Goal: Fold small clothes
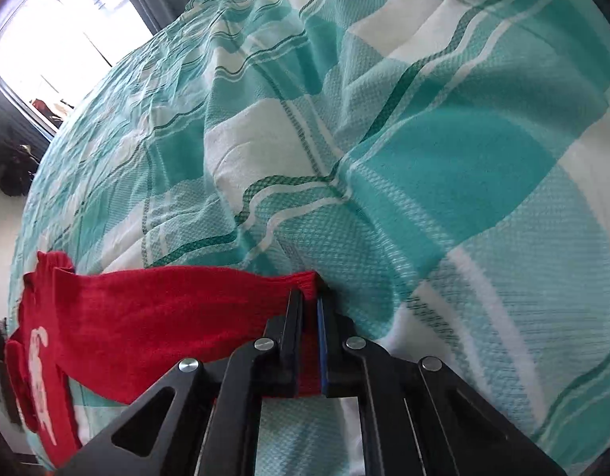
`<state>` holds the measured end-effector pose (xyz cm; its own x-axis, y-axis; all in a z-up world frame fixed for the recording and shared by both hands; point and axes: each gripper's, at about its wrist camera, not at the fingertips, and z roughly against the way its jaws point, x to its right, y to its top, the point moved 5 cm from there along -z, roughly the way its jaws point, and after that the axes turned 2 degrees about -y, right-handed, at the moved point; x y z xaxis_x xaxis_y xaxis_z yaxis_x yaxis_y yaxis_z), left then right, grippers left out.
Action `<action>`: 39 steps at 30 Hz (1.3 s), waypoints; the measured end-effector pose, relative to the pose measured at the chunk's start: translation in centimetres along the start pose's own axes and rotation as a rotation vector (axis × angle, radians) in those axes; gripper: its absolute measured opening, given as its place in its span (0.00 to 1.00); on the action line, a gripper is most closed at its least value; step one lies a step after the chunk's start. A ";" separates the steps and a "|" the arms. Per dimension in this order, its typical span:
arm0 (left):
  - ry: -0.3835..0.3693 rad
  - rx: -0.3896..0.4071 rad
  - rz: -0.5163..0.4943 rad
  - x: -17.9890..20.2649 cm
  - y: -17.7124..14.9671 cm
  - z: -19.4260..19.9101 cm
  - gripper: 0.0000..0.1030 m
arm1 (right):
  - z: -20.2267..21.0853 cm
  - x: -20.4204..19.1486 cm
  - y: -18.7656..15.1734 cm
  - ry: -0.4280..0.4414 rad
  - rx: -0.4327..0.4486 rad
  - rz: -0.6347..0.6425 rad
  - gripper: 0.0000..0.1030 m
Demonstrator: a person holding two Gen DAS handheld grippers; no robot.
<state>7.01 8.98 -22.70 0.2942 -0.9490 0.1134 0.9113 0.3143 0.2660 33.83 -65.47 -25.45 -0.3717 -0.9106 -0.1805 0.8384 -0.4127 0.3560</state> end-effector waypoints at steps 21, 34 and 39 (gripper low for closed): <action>-0.049 0.021 0.011 -0.6 -0.4 0.4 0.79 | 3.8 -3.2 -1.0 0.258 -0.031 0.013 0.20; -0.055 0.192 -0.145 -1.3 2.2 4.6 0.79 | 15.5 -3.0 -11.6 0.061 0.319 0.038 0.59; 0.105 0.345 -0.549 2.4 5.5 4.8 0.75 | 19.6 -10.5 -20.5 0.158 0.451 0.147 0.65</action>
<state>11.29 8.57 -16.36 -0.1448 -0.9655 -0.2162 0.7975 -0.2433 0.5521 12.73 -47.79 -12.89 -0.1681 -0.9603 -0.2225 0.6088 -0.2787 0.7428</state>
